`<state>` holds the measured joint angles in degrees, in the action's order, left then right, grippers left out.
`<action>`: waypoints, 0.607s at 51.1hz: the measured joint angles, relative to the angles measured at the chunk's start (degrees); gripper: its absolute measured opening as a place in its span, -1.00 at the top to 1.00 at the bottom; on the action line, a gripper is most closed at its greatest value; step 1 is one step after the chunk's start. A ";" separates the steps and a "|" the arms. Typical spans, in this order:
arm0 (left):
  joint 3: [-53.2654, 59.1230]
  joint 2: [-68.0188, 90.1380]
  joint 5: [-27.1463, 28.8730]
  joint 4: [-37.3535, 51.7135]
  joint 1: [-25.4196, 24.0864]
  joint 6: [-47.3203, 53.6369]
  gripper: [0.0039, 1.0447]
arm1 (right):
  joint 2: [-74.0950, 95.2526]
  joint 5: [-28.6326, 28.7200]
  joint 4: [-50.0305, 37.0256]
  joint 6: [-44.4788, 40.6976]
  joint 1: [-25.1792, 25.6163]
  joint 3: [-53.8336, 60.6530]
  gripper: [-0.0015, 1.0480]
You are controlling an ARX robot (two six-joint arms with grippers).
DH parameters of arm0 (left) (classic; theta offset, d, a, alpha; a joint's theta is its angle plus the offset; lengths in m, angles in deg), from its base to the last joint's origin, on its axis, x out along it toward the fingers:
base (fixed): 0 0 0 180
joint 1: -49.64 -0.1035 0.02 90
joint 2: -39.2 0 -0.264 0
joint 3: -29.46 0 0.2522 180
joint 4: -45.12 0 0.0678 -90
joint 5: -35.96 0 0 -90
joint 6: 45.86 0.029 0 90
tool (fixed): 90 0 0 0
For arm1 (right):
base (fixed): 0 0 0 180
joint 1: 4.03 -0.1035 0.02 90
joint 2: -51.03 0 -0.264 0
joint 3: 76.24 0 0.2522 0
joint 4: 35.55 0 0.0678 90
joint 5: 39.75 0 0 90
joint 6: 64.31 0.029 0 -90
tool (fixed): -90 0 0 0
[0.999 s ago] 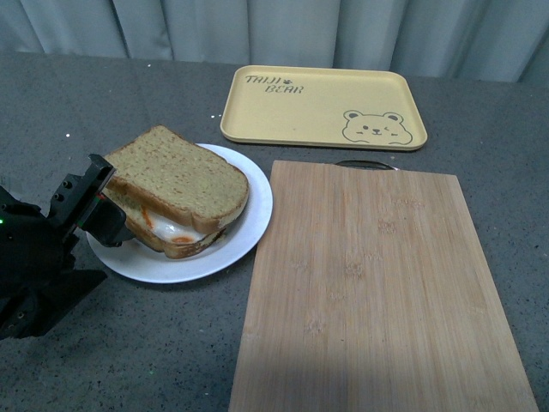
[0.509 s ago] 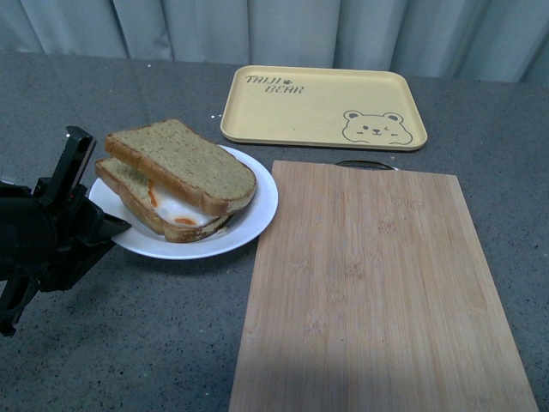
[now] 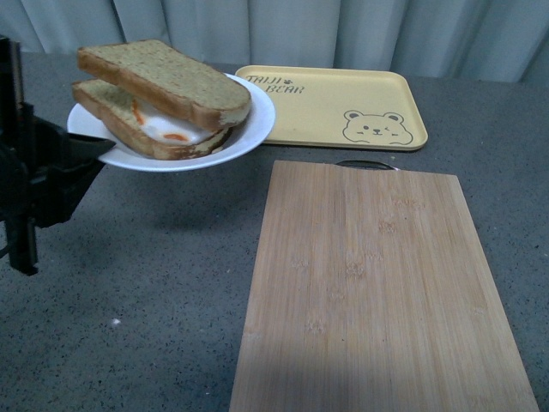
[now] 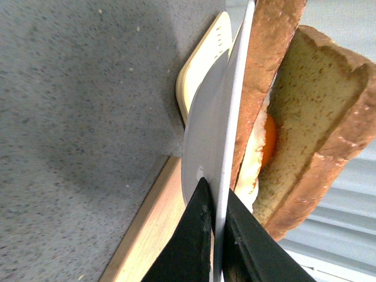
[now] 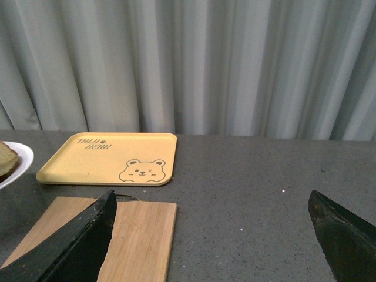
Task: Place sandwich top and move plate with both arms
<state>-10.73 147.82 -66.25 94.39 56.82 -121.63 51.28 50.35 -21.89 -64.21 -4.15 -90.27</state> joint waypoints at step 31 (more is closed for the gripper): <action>-35.41 17.77 11.17 -19.04 15.72 -6.93 0.94 | 0.00 0.02 0.00 0.00 0.00 0.02 -0.82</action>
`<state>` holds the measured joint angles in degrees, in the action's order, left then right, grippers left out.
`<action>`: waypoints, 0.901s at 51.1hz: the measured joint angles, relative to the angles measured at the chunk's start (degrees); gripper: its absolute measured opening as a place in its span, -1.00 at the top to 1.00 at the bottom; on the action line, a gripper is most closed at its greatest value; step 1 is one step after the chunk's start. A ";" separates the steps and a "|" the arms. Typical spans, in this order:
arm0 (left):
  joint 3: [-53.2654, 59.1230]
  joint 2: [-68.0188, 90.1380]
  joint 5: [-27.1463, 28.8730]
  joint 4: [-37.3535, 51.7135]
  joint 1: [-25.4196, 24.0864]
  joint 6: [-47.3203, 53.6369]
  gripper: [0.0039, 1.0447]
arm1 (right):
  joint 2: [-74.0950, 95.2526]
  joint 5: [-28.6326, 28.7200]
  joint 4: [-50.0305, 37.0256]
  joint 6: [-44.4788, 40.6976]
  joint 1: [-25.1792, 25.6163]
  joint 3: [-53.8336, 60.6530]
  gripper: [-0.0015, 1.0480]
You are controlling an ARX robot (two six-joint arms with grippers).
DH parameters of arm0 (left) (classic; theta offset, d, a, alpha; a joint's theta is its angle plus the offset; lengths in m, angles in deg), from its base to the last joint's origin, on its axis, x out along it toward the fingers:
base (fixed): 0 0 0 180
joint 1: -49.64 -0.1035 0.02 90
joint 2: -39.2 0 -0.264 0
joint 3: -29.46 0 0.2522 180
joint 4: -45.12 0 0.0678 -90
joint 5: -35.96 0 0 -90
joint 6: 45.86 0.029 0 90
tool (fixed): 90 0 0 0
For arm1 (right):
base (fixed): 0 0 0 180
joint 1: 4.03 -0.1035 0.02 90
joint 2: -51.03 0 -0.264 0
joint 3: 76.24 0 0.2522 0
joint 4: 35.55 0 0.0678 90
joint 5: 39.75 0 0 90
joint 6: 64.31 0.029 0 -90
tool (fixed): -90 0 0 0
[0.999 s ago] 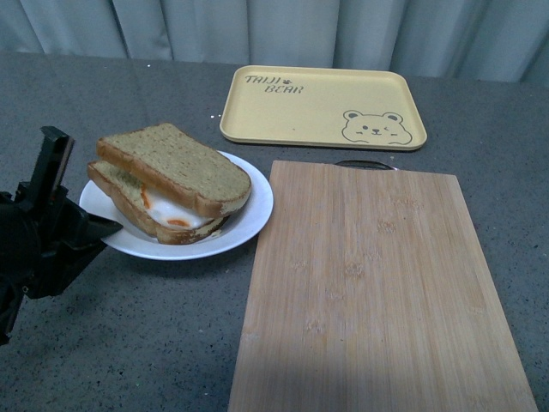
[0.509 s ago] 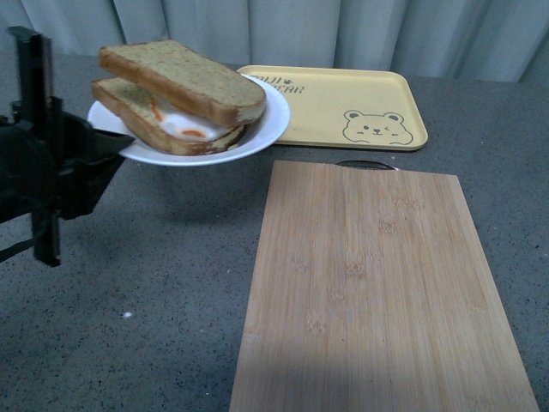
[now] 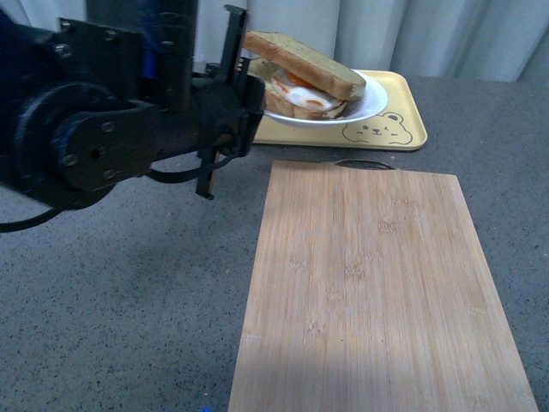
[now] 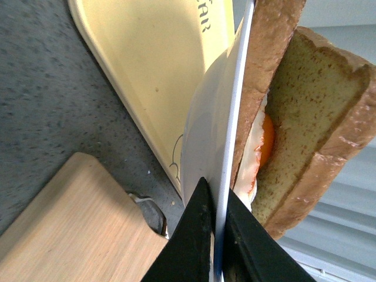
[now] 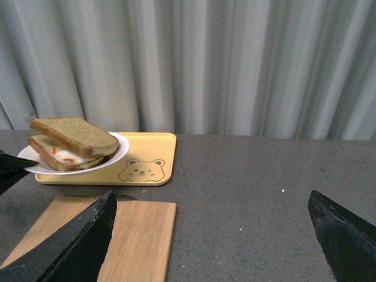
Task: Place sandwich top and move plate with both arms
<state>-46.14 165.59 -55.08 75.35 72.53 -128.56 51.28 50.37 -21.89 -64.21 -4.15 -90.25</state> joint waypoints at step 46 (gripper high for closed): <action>-28.83 15.21 3.61 -25.18 2.05 2.78 0.32 | 0.00 0.00 0.00 0.02 0.00 0.00 -0.82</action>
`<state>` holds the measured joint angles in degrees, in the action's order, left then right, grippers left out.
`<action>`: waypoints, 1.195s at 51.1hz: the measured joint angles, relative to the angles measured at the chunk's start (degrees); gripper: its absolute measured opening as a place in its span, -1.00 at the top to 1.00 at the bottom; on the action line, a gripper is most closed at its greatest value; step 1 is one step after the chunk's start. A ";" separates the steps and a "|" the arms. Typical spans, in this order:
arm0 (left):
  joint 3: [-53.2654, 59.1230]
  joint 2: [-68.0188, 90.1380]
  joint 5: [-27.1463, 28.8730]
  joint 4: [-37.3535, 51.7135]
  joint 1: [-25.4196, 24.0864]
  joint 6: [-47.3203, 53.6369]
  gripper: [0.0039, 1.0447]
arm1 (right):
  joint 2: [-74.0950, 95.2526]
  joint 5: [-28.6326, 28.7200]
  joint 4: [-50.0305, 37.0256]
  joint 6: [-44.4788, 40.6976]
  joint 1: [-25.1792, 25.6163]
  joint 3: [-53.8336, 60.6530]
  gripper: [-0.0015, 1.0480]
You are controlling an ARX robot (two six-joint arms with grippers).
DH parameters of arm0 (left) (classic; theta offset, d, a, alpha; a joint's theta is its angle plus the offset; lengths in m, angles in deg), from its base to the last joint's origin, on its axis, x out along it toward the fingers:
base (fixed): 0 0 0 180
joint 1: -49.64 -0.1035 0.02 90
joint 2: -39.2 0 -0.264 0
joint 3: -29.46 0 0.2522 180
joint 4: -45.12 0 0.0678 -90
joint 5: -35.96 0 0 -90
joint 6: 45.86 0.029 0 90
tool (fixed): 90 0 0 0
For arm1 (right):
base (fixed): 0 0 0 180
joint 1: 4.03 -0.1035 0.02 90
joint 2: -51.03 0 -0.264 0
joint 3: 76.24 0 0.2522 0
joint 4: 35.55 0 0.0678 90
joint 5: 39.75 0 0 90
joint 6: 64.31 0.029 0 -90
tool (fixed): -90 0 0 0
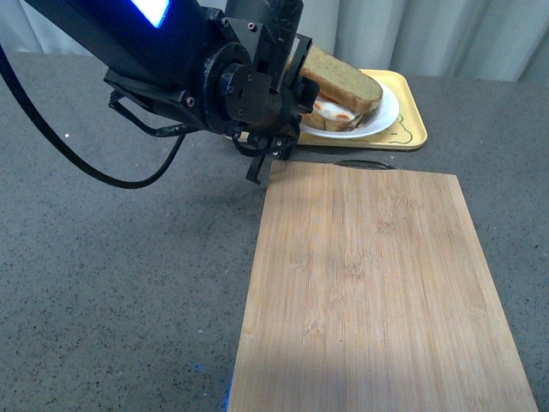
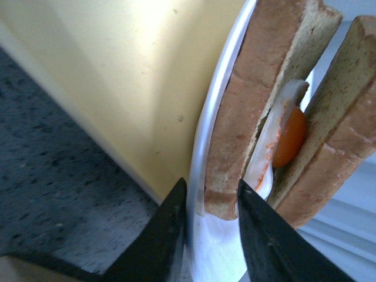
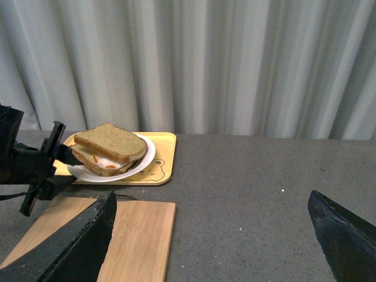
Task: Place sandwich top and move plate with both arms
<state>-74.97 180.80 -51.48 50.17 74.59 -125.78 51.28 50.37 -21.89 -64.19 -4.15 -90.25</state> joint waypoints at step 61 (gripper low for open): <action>79.23 -63.73 5.68 46.12 -16.76 79.03 0.93 | 0.00 0.00 0.00 -0.02 0.00 0.00 -0.82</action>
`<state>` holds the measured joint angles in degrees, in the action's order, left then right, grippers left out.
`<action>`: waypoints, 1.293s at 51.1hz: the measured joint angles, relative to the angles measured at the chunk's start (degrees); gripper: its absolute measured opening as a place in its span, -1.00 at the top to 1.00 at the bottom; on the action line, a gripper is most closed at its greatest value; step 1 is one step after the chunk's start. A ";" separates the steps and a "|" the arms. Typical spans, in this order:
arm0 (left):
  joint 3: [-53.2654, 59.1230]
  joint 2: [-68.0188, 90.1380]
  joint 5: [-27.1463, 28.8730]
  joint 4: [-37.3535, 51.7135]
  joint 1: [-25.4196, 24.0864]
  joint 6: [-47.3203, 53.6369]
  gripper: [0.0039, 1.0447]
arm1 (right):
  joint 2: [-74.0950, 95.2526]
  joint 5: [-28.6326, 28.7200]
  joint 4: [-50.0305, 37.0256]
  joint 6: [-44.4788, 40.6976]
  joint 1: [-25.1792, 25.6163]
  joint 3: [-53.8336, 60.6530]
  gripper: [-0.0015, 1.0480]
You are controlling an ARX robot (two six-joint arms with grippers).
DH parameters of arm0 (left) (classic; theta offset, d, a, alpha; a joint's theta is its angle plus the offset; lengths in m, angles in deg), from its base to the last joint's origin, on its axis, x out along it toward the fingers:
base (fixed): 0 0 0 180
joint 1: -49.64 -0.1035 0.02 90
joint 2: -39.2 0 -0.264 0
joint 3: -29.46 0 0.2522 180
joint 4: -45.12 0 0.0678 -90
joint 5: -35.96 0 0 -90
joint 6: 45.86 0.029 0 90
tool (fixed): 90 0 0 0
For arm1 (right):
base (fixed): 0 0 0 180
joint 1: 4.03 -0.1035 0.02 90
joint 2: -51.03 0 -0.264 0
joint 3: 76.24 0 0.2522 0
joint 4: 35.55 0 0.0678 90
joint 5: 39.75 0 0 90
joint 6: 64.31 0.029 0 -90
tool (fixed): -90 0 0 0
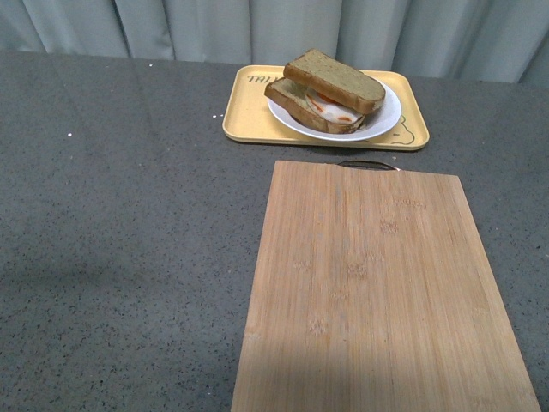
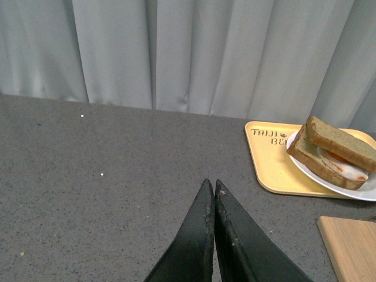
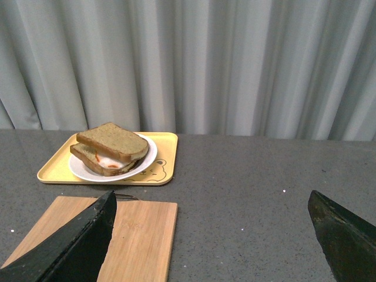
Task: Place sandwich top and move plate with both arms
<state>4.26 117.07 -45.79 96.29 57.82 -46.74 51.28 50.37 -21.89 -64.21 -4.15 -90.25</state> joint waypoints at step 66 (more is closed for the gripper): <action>10.38 -54.62 -8.24 -41.66 -8.04 0.42 0.93 | 0.00 -0.02 0.00 0.00 0.00 -0.02 -0.82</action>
<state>14.64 62.45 -54.03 54.63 49.78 -46.33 51.28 50.35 -21.89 -64.21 -4.15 -90.27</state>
